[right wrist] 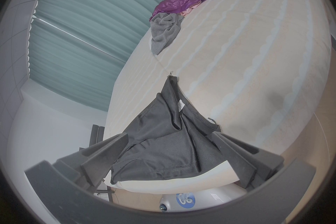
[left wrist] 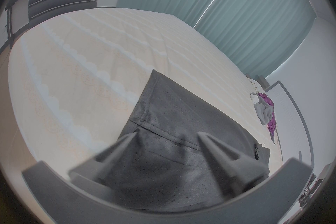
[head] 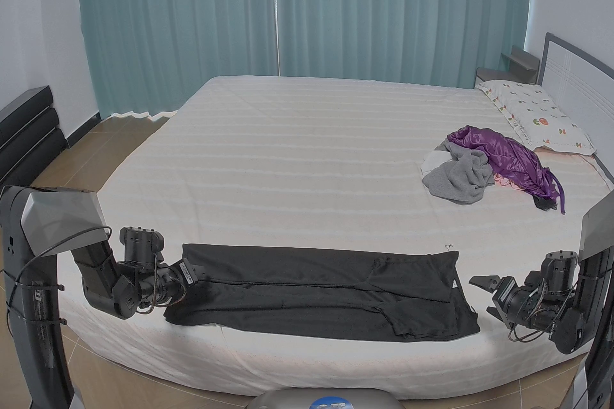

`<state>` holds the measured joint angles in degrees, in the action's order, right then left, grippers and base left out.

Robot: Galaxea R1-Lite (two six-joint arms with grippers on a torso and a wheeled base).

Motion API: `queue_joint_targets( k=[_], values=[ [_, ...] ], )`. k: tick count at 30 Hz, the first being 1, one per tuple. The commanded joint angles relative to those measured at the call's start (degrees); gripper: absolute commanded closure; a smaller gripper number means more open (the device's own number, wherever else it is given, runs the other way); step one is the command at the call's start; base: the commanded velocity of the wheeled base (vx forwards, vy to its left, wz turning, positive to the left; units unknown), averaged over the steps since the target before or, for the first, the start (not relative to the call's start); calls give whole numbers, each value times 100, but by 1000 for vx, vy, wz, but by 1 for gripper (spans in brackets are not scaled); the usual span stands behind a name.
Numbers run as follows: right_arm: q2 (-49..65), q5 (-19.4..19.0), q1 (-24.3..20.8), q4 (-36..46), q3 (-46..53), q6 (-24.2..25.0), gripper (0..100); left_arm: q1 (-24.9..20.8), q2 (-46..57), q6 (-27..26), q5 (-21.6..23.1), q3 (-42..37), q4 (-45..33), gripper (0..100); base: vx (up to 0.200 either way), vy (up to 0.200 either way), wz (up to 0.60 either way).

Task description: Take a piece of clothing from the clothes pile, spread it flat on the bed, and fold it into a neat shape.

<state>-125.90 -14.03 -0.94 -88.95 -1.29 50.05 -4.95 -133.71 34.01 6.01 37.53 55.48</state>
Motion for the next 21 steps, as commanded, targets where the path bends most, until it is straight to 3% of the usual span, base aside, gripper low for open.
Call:
queue_joint_targets(
  k=[1, 21],
  values=[
    [-127, -3, -12, -87, -3, -22, 0, 3, -94, 0, -47, 26, 16, 100, 0, 0, 0],
    [-365, 58, -258, -96, -152, -48, 0, 222, 38, 9, -118, 87, 51, 100, 0, 0, 0]
  ],
)
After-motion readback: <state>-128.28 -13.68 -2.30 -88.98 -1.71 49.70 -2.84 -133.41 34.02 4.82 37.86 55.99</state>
